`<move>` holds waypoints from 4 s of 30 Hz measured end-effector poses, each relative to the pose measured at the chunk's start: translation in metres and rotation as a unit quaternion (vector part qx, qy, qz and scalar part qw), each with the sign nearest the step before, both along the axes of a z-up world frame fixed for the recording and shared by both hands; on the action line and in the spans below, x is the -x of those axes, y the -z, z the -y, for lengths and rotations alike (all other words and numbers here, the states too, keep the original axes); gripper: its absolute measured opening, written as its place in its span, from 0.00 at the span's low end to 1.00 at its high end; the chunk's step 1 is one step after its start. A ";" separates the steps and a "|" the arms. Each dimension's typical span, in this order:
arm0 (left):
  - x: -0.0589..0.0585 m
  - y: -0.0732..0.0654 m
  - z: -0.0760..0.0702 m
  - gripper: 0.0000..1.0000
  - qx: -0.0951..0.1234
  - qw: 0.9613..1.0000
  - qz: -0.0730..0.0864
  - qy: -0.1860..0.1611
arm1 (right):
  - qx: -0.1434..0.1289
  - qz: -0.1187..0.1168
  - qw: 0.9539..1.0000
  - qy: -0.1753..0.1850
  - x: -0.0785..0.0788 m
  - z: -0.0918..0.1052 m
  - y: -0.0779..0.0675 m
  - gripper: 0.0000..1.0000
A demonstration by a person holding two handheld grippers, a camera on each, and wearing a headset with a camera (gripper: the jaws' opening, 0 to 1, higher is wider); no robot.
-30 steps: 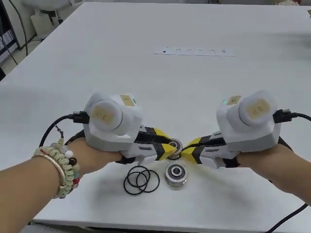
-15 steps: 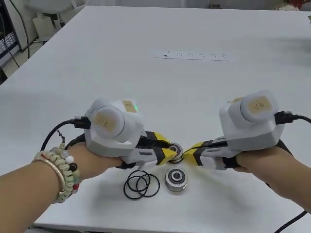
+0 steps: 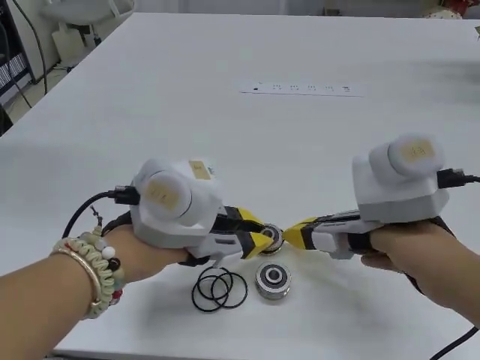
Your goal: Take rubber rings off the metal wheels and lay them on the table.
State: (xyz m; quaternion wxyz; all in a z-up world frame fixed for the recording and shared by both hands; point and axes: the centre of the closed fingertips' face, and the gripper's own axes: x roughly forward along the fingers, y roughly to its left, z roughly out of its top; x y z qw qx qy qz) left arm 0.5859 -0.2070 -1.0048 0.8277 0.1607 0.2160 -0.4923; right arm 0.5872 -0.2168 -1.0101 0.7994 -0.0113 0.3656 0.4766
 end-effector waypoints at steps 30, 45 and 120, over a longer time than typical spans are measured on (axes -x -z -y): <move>0.001 0.000 0.000 0.13 0.000 1.000 0.004 -0.002 | -0.004 -0.005 1.000 -0.005 0.004 -0.007 -0.006 0.00; 0.001 0.000 0.000 0.13 0.001 1.000 0.005 -0.001 | -0.020 -0.008 1.000 -0.014 0.005 -0.013 -0.010 0.00; 0.067 -0.132 -0.122 0.71 0.002 0.994 0.065 -0.085 | -0.074 -0.009 0.997 -0.010 0.014 -0.029 -0.044 0.00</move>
